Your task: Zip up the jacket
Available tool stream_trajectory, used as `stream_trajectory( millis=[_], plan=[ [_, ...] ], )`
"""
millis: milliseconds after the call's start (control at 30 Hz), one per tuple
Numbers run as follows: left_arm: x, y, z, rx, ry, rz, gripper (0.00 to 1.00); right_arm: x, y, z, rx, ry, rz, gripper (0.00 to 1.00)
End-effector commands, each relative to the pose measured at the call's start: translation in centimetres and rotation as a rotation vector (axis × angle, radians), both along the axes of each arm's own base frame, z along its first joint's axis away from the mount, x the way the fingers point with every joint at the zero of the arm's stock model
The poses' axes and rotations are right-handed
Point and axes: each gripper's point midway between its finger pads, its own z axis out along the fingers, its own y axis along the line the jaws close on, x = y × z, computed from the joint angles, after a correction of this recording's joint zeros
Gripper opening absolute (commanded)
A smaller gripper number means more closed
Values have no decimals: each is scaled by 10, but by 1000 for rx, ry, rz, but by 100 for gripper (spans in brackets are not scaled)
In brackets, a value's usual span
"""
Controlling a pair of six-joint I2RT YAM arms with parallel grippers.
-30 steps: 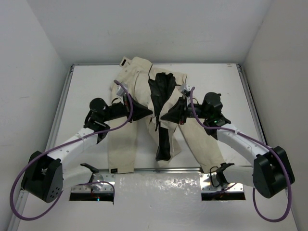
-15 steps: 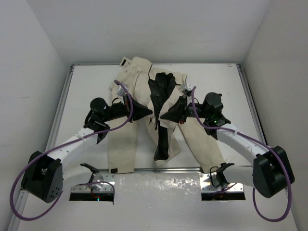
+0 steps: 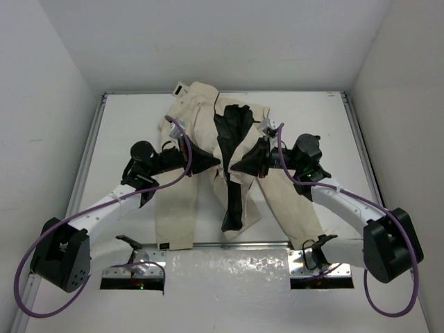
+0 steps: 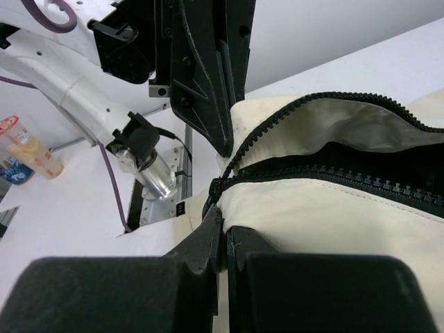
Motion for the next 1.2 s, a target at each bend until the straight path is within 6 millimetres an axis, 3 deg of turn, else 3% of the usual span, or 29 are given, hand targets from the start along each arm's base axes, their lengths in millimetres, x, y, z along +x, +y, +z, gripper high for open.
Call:
stream_trajectory(
  millis=[0,233,400,733,1167],
  plan=[
    [-9,-4,21,-23,-80,-28,0,-2,2,19,48,-91,13,0],
    [-10,-4,21,-11,-102,-31,0,6,4,27,70,-38,-19,0],
    [-20,-8,18,20,-141,-88,0,9,3,18,48,-12,-43,0],
    [-26,-10,-16,130,-151,-147,0,37,6,22,22,38,-144,0],
    [-26,-10,-20,158,-182,-170,0,66,-2,18,-1,69,-313,0]
  ],
)
